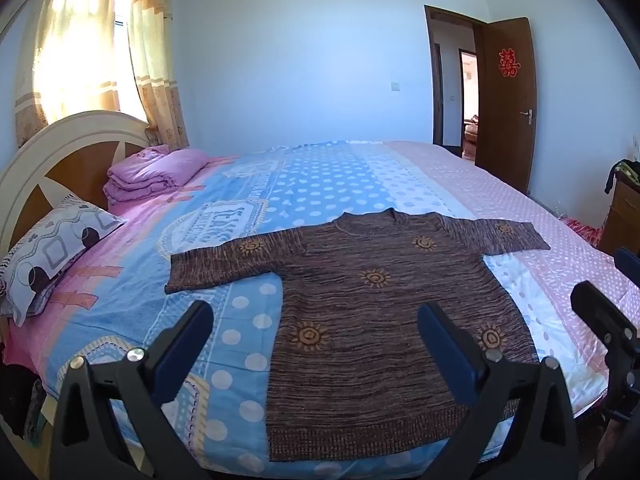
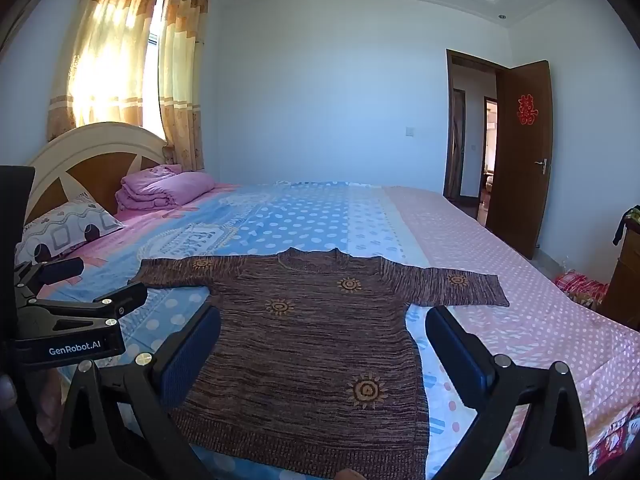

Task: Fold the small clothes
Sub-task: 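Move both tools over the spread brown sweater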

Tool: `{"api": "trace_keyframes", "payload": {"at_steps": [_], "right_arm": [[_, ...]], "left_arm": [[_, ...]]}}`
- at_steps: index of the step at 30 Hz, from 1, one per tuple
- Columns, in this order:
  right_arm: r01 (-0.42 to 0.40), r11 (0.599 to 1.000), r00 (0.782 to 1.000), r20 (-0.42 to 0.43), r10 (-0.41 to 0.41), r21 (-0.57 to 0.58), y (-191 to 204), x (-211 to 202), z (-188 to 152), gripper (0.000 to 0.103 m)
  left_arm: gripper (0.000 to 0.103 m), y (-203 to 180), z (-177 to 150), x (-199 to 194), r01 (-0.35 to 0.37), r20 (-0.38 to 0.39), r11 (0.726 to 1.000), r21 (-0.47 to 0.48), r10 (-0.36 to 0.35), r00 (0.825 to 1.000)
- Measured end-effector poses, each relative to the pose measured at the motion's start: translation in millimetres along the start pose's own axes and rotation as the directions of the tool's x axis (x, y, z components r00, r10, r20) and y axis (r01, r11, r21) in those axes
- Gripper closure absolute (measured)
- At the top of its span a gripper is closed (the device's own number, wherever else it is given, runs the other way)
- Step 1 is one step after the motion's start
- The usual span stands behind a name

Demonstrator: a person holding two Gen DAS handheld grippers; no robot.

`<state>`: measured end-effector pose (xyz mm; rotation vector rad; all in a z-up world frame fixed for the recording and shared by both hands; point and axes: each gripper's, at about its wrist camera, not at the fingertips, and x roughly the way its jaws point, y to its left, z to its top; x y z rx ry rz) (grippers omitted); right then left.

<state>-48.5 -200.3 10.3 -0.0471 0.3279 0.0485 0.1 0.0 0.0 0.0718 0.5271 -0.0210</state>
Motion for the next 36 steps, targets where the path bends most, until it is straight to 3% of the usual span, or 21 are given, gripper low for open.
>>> {"api": "trace_keyframes", "payload": {"at_steps": [36], "right_arm": [[-0.026,0.999,0.999,-0.03,0.025,-0.039,8.8,6.8,-7.4,0.001]], "left_arm": [[0.0,3.6,-0.7,7.6,0.0,-0.002,1.0,-0.016,0.0,1.0]]}}
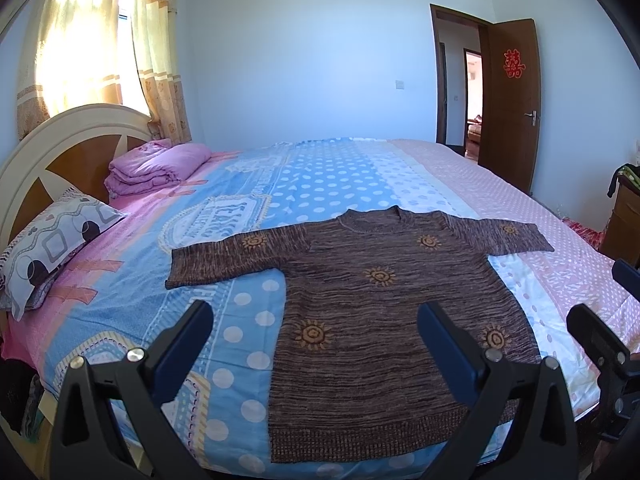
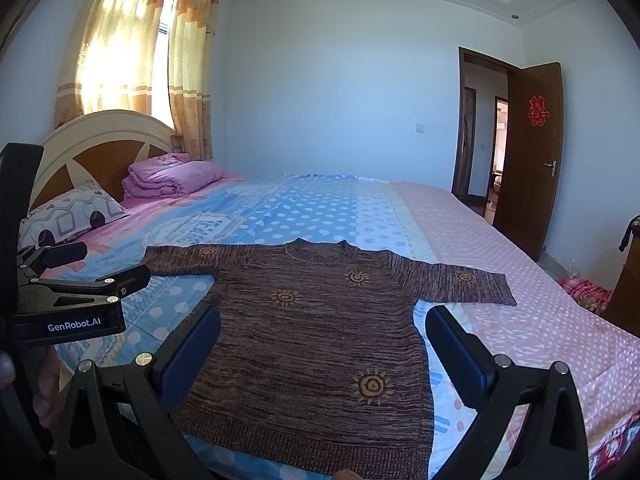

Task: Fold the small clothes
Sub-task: 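Move both tools over the spread brown sweater, then grasp the sweater sleeve cuff with the right tool and lift it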

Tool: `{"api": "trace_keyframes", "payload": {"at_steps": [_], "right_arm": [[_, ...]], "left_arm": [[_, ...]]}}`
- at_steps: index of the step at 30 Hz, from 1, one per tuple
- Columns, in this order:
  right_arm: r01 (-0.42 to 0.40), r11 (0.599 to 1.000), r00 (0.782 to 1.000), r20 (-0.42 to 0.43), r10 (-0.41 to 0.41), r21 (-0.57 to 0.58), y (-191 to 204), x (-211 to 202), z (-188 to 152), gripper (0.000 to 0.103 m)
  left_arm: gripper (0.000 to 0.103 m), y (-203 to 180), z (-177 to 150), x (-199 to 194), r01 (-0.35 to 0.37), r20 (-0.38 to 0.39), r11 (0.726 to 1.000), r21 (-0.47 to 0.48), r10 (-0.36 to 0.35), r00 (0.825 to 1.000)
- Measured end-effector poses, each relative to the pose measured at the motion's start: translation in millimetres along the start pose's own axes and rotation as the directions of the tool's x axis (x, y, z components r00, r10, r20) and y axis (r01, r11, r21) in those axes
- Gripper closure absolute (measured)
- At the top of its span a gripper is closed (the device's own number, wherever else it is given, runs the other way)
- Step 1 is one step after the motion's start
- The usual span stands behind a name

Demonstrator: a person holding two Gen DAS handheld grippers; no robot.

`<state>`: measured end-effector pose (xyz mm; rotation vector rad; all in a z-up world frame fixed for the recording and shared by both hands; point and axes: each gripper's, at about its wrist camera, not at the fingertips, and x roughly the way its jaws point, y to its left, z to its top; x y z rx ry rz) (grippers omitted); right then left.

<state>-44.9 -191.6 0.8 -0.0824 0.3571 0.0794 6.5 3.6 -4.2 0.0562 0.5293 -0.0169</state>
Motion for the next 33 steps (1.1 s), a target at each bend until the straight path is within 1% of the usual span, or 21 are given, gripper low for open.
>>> {"api": "trace_keyframes", "payload": {"at_steps": [6,8,11,15,19,21,22,25,31,33], "right_arm": [[-0.01,1.0,1.0,0.002,0.01,0.007,-1,2,-1,0.001],[-0.028,0.999,1.0,0.004,0.028,0.016,-5,4,-1,0.001],[-0.054,0.998,0.999,-0.001,0.054,0.031,-10,10,-4,0.001],[-0.058,0.997,0.997,-0.041,0.06,0.051,-18,27,-12,0.001],[-0.038,0.997,0.996,-0.079,0.043,0.064,-29,47,-20,0.001],[-0.03,0.997,0.995,-0.096,0.038,0.075,-36,56,-23,0.001],[-0.031,0.996,0.993,-0.108,0.04,0.085,-41,64,-25,0.001],[-0.005,0.994,0.99,-0.139,0.02,0.111,-58,82,-31,0.001],[0.08,0.982,0.979,-0.196,-0.045,0.171,-110,126,-33,0.001],[0.107,0.975,0.976,-0.208,-0.066,0.194,-135,143,-30,0.001]], "left_arm": [[0.0,0,-1,2,0.001,0.006,1.0,0.006,-0.001,1.0],[0.0,1,-1,4,0.003,0.012,1.0,0.004,-0.003,1.0],[0.0,0,-3,12,-0.005,-0.004,1.0,0.02,0.005,1.0],[0.0,0,-4,29,-0.012,-0.025,0.999,0.031,0.012,1.0],[0.0,-1,-9,47,0.0,-0.049,1.0,0.024,0.001,0.999],[0.0,-4,-11,59,0.005,-0.07,0.999,0.042,-0.002,0.998],[0.0,-5,-12,66,0.003,-0.101,0.998,0.06,0.003,0.995],[0.0,-10,-13,90,0.008,-0.116,0.997,0.074,0.0,0.993],[0.0,-18,-4,140,0.0,-0.141,0.995,0.102,0.015,0.99],[0.0,-20,-1,154,0.004,-0.141,0.996,0.088,0.008,0.99]]}}
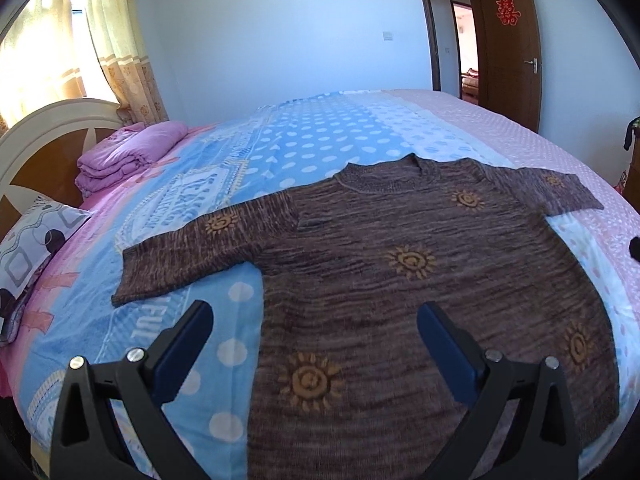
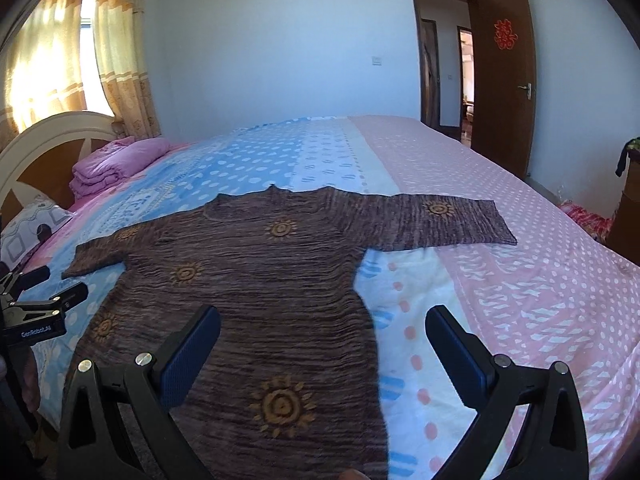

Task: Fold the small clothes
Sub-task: 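Grasp the sweater sleeve cuff with the right tool and lift it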

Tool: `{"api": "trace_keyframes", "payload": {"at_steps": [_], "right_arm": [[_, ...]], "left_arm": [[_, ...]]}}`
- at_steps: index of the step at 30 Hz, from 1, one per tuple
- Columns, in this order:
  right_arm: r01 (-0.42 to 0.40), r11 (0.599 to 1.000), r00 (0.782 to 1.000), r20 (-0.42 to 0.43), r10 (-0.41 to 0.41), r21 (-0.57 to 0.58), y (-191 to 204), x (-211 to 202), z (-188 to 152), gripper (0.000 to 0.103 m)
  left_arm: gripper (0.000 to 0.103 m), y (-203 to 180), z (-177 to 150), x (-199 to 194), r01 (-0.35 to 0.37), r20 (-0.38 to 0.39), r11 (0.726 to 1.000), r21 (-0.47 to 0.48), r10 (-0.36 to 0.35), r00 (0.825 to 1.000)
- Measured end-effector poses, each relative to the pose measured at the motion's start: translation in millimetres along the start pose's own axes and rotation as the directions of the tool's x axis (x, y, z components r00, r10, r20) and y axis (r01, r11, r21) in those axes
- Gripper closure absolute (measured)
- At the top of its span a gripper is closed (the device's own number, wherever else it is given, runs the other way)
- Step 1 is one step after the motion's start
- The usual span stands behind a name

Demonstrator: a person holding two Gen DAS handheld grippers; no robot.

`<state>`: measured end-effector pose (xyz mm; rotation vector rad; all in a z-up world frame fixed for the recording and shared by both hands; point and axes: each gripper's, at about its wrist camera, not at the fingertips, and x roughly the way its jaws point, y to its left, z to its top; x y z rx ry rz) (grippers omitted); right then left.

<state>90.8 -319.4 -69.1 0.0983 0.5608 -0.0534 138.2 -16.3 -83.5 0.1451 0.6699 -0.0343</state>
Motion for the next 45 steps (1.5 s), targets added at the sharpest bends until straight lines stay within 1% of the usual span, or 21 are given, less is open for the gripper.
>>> {"api": "trace_keyframes", "payload": {"at_steps": [2,5,11,14,16,18,19,21,23,25,28,29,31,32,33,34,35,37,42,45], "right_arm": [[0.04,0.999,0.999,-0.02,-0.039,0.024,-22,18,10,0.001],[0.071,0.995,0.996,-0.063,-0.067,0.075,-59,45,24,0.001],[0.169,0.969,0.98,-0.14,-0.144,0.183,-135,95,50,0.002],[0.186,0.949,0.975,-0.167,-0.146,0.255,-172,117,60,0.014],[0.193,0.938,0.973,-0.18,-0.145,0.287,-190,129,67,0.016],[0.212,0.93,0.968,-0.194,-0.158,0.302,-204,141,73,0.025],[0.214,0.927,0.967,-0.203,-0.156,0.307,-209,147,74,0.027],[0.216,0.918,0.963,-0.225,-0.145,0.332,-223,162,78,0.036],[0.237,0.907,0.955,-0.256,-0.151,0.348,-232,175,80,0.04],[0.244,0.903,0.951,-0.27,-0.152,0.354,-238,185,82,0.04],[0.252,0.91,0.946,-0.283,-0.16,0.328,-237,196,85,0.042],[0.255,0.915,0.942,-0.294,-0.163,0.311,-234,202,86,0.044],[0.26,0.929,0.936,-0.307,-0.175,0.264,-227,210,89,0.044],[0.271,0.934,0.931,-0.31,-0.193,0.233,-223,213,90,0.049],[0.281,0.94,0.927,-0.308,-0.213,0.196,-221,214,92,0.068],[0.259,0.949,0.934,-0.298,-0.198,0.182,-218,215,95,0.083],[0.223,0.956,0.942,-0.295,-0.16,0.193,-217,214,97,0.096],[0.214,0.962,0.943,-0.294,-0.159,0.168,-210,213,101,0.096],[0.174,0.976,0.97,-0.192,-0.148,0.128,-181,189,126,0.096],[0.15,0.984,0.982,-0.134,-0.136,0.1,-162,172,147,0.096]], "left_arm": [[0.0,0,7,14,-0.019,0.005,1.0,0.0,0.019,1.0],[0.0,4,19,33,-0.071,0.01,0.997,0.028,0.071,0.997],[0.0,7,39,68,-0.114,-0.003,0.993,0.037,0.114,0.993],[0.0,7,45,88,-0.133,-0.028,0.99,0.039,0.134,0.991],[0.0,9,47,99,-0.143,-0.043,0.989,0.04,0.145,0.988],[0.0,12,48,110,-0.157,-0.062,0.987,0.037,0.159,0.985],[0.0,11,47,115,-0.156,-0.078,0.987,0.029,0.158,0.984],[0.0,17,47,123,-0.167,-0.1,0.986,0.015,0.168,0.981],[0.0,20,43,129,-0.161,-0.123,0.987,-0.007,0.159,0.98],[0.0,21,41,134,-0.159,-0.136,0.987,-0.015,0.156,0.978],[0.0,22,38,138,-0.157,-0.147,0.987,-0.018,0.152,0.977],[0.0,22,37,139,-0.156,-0.151,0.988,-0.019,0.152,0.977],[0.0,22,37,139,-0.154,-0.153,0.988,-0.021,0.149,0.977],[0.0,23,38,139,-0.152,-0.152,0.988,-0.023,0.146,0.978],[0.0,24,38,137,-0.149,-0.148,0.988,-0.027,0.144,0.979],[0.0,24,38,136,-0.144,-0.145,0.989,-0.031,0.138,0.98],[0.0,25,39,134,-0.142,-0.142,0.989,-0.031,0.136,0.98],[0.0,27,40,130,-0.139,-0.134,0.99,-0.034,0.133,0.982],[0.0,34,44,121,-0.137,-0.101,0.99,-0.038,0.132,0.986],[0.0,37,45,119,-0.131,-0.094,0.99,-0.044,0.127,0.988]]}}
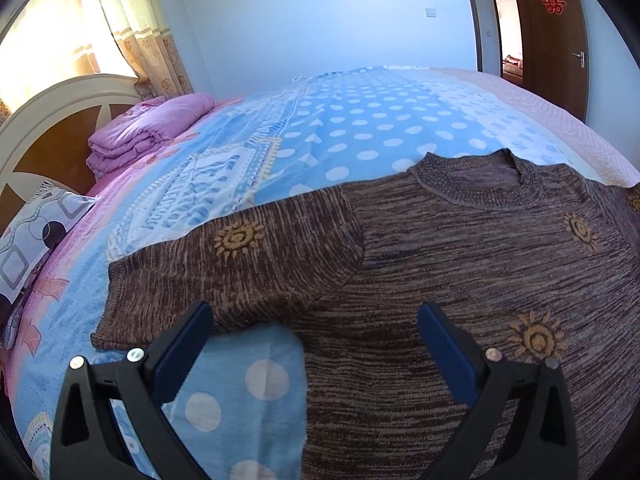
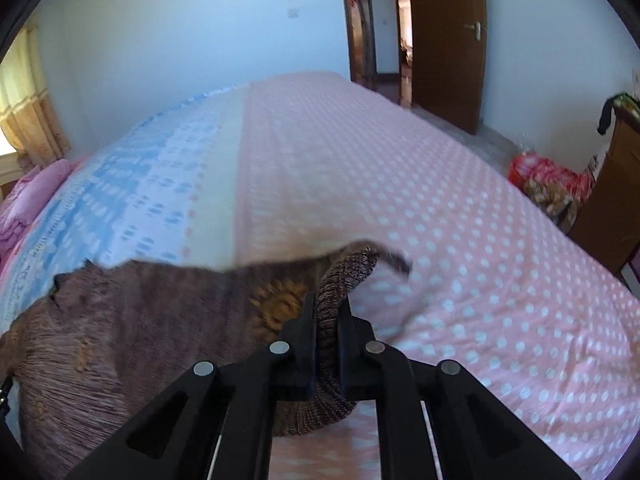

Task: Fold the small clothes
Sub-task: 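Grasp the sweater sleeve cuff with the right tool and lift it, then fold the held sleeve across the sweater body and open the right tool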

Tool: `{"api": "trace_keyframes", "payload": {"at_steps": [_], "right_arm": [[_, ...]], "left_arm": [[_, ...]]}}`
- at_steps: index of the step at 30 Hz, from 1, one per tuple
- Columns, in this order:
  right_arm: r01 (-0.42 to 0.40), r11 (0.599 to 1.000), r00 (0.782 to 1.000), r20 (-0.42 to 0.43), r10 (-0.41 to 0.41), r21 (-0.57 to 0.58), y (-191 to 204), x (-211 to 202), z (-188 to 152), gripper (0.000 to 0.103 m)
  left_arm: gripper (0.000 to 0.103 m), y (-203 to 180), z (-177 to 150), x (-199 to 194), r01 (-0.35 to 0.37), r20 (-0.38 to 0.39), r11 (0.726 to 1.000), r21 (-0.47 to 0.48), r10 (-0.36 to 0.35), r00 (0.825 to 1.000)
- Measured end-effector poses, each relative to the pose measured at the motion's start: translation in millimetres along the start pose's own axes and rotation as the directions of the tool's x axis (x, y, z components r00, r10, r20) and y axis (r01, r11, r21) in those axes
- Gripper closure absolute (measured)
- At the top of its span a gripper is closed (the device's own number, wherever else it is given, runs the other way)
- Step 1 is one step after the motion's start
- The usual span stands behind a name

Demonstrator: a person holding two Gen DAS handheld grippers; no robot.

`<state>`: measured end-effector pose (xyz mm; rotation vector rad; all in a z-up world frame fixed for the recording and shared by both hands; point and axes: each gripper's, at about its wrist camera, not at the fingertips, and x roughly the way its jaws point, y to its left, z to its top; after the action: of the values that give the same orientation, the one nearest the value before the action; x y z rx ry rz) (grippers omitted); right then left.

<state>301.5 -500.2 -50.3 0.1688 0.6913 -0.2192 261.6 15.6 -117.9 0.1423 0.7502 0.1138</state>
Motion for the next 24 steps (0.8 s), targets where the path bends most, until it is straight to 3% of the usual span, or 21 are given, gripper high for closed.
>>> {"api": "trace_keyframes", "payload": {"at_steps": [14,19,24], "right_arm": [[-0.128,0.967,0.981,0.118,0.157,-0.221,139,-71,53,0.096],[-0.18,0.935,0.97,0.106,0.221,-0.306,199,-80,49,0.096],[-0.238,0.897,0.96,0.049,0.276,-0.373,263,-66,24,0.096]], "left_arm": [[0.0,10,-5,-3,0.047,0.003,0.998,-0.037,-0.046,0.999],[0.0,14,-7,-1,0.055,0.003,0.998,-0.043,-0.055,0.999],[0.0,15,-12,0,0.065,-0.007,0.997,-0.04,-0.065,0.998]]}}
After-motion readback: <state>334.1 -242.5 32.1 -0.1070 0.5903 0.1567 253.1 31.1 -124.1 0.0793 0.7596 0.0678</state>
